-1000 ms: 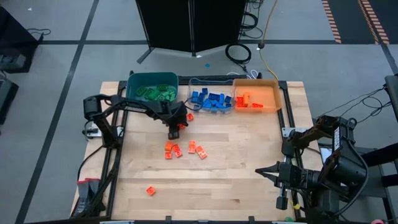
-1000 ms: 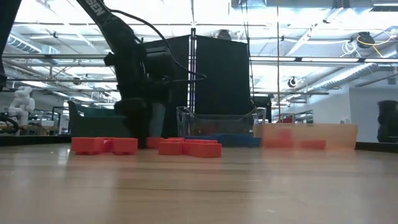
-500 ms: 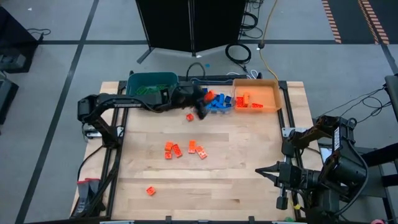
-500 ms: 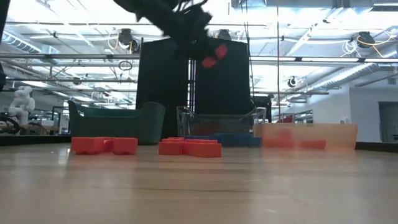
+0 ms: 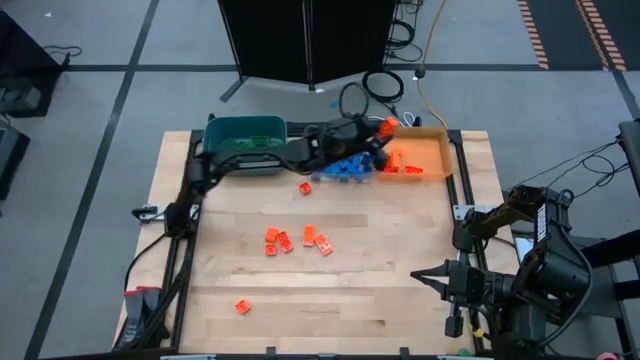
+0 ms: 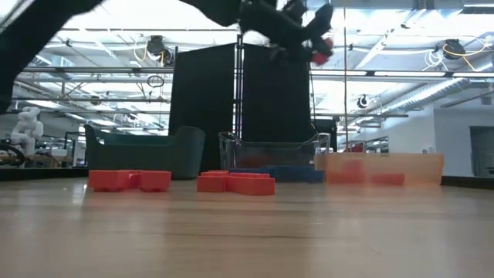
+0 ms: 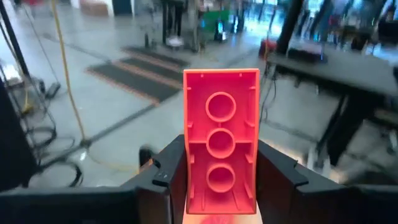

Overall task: Sort blocks
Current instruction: Put the orange game piece into the orange transparent bin

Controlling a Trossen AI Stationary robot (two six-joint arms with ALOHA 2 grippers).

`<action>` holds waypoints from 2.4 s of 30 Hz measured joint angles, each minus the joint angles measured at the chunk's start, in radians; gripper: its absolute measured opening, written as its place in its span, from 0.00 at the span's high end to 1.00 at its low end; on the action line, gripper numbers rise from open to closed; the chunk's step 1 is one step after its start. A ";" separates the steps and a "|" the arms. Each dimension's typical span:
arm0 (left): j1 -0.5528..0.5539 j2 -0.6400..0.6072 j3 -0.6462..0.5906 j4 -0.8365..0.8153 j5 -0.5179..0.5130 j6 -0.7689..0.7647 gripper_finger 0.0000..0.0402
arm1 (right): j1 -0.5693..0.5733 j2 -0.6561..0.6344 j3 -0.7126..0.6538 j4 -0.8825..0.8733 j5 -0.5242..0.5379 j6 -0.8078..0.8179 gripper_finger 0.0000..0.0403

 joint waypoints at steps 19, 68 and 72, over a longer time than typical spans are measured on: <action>0.009 0.418 0.480 -0.066 -0.129 -0.068 0.66 | 0.002 0.000 0.000 0.000 -0.007 -0.032 1.00; 0.024 0.530 0.480 -0.153 -0.122 -0.051 0.65 | 0.002 0.001 0.000 0.000 -0.006 -0.043 1.00; 0.024 0.530 0.480 -0.155 -0.147 -0.051 0.54 | 0.002 0.001 0.000 0.000 -0.006 -0.043 1.00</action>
